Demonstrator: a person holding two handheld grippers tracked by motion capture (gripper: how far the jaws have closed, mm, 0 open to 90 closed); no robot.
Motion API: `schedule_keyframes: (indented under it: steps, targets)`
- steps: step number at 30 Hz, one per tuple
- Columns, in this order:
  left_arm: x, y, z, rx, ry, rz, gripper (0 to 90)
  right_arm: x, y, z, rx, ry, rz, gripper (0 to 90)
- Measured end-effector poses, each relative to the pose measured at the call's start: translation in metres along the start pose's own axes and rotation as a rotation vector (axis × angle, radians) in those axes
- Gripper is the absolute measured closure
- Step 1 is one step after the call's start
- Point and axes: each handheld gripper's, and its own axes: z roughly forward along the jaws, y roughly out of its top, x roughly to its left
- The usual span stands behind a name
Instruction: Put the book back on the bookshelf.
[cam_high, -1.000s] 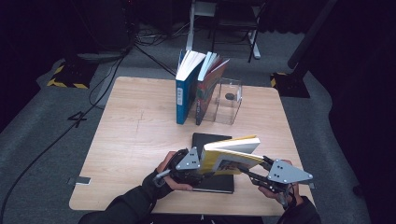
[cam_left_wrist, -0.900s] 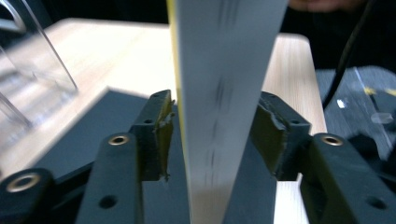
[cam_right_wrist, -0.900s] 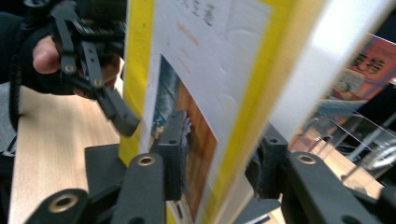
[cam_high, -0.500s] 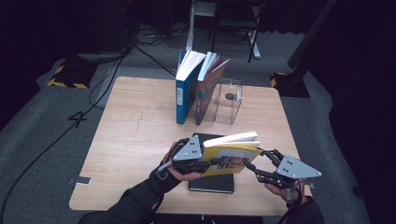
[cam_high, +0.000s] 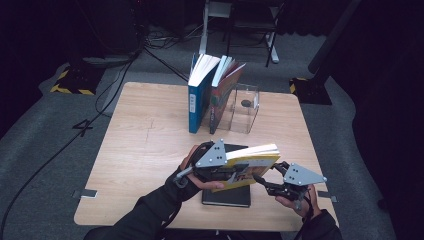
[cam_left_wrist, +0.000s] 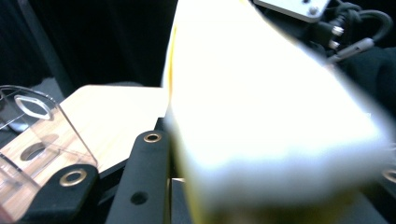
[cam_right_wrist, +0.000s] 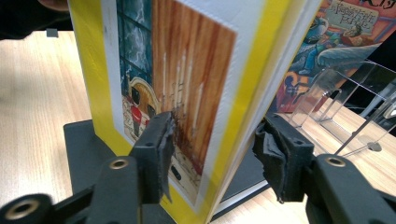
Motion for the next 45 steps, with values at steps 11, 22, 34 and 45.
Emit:
schedule_keyframes:
  steps: [11,22,34,45]
  targets:
    - [0.003,0.005,0.003,0.019,-0.006,-0.021,73.6,-0.003,-0.002,-0.003,-0.005,-0.006,0.017,58.8]
    - [0.006,0.012,0.005,0.068,0.004,-0.027,74.2,-0.004,-0.002,-0.004,-0.004,-0.013,0.020,61.2]
    - [0.020,0.014,0.010,0.069,0.054,-0.038,74.7,-0.015,-0.003,-0.011,-0.004,-0.058,0.035,44.9]
    - [0.038,0.009,0.006,0.069,0.128,-0.083,74.6,-0.029,-0.027,-0.013,0.105,-0.079,0.070,38.4]
